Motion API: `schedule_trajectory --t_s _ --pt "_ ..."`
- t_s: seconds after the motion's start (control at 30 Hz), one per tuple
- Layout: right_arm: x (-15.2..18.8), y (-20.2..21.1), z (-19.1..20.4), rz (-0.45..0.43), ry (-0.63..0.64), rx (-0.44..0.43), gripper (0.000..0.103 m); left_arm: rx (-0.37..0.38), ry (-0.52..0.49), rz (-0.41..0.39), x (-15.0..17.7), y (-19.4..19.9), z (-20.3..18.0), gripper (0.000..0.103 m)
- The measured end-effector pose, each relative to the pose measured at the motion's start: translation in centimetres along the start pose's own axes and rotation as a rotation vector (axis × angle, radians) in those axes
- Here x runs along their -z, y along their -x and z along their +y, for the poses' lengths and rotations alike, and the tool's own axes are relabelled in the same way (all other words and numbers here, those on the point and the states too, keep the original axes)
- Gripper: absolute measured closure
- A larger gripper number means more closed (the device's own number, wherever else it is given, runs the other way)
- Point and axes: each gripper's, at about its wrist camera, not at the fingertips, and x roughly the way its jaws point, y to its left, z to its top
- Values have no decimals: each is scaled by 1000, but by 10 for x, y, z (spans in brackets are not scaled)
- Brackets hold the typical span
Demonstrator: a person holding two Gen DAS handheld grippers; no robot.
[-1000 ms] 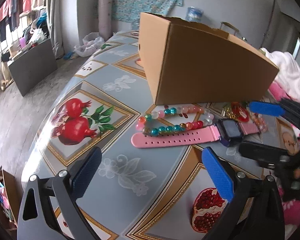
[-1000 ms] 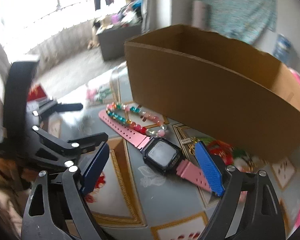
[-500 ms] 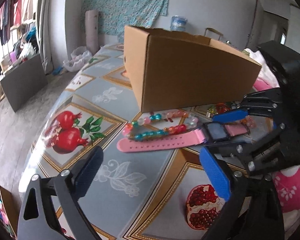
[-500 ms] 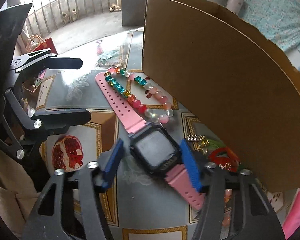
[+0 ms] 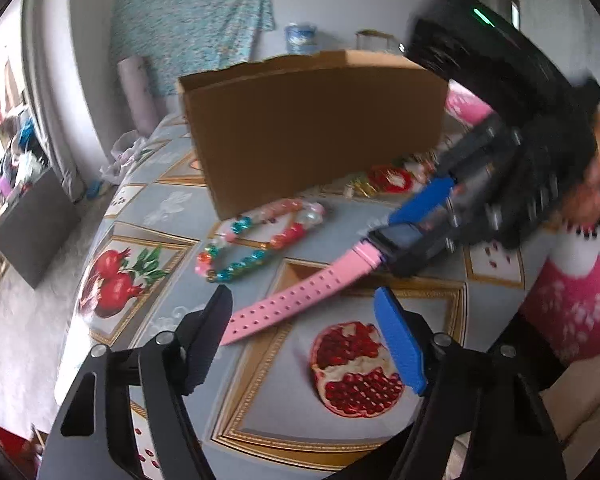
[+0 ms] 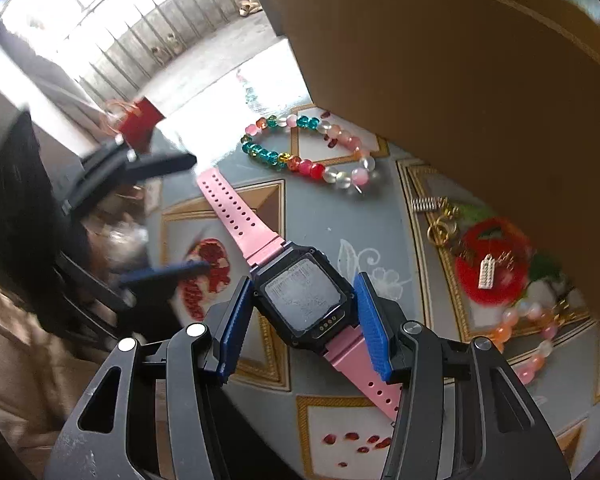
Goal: Organize jewelry
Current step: 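Grasp the black smartwatch face with the right gripper while the left tool approaches, then grasp the pink watch strap with the left gripper and lift the watch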
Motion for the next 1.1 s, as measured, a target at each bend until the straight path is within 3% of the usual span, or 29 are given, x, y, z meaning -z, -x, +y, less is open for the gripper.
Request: schedule_trajectory --t_s 0.2,0.33,0.43,0.47,0.5,0.6,0.83,1.03,1.1 --pt "-8 6 -31 34 -84 -159 55 -30 -67 22 -3 -14 -10 50" --pt "-6 7 -52 30 -114 -213 55 -39 -83 23 -3 -22 -13 58" --pt "-2 15 -62 9 -138 -239 55 -35 -66 19 -6 -27 -10 77" --pt "0 16 -63 1 -142 -241 55 -38 -59 21 -7 -30 -8 88" --pt "1 17 -63 -9 -146 -238 55 -30 -47 18 -7 -31 -5 90" --pt "8 24 -56 -39 -133 -183 55 9 13 14 -8 -27 6 93" --pt "24 15 -12 -93 35 75 54 141 218 61 -15 -38 41 97" --pt "44 10 16 -106 158 327 54 169 294 84 -19 -42 47 99" --pt "49 10 19 -116 161 359 57 165 300 86 -19 -43 46 99"
